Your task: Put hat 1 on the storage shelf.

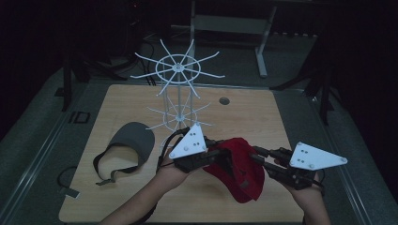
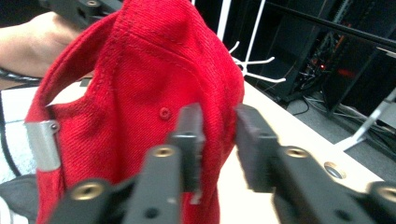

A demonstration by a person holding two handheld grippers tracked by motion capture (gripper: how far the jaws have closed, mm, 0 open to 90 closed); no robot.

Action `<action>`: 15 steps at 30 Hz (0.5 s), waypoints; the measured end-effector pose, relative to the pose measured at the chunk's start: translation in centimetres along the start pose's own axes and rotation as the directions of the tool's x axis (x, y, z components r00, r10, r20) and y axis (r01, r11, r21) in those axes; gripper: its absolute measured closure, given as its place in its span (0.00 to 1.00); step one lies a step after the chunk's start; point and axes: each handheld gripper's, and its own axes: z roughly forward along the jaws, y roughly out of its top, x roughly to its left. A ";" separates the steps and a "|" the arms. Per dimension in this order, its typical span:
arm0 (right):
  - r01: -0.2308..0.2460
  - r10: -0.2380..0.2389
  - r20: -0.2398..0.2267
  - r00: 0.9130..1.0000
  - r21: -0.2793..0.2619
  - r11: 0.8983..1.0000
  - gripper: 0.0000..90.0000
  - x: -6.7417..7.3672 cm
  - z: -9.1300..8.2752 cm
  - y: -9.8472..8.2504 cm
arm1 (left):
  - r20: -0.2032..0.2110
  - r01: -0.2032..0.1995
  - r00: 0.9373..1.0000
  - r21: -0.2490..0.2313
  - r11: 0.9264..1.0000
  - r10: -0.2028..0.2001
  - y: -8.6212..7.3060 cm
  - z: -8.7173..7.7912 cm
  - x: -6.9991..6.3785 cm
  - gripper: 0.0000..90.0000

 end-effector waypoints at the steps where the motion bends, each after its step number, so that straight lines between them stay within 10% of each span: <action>1: 0.000 0.000 0.000 1.000 0.000 1.000 0.96 0.0 0.0 0.0 | 0.002 0.001 1.000 -0.002 1.000 -0.001 0.0 -0.1 0.1 0.97; 10: -0.010 0.010 -0.003 1.000 -0.020 1.000 0.99 0.8 -0.8 0.8 | -0.009 -0.007 1.000 -0.006 1.000 0.007 -0.7 -0.3 0.5 0.94; 15: -0.055 0.056 0.050 0.997 -0.015 0.998 0.99 0.3 -1.0 0.8 | -0.040 0.002 0.999 0.022 1.000 -0.001 -0.7 -0.4 0.6 0.66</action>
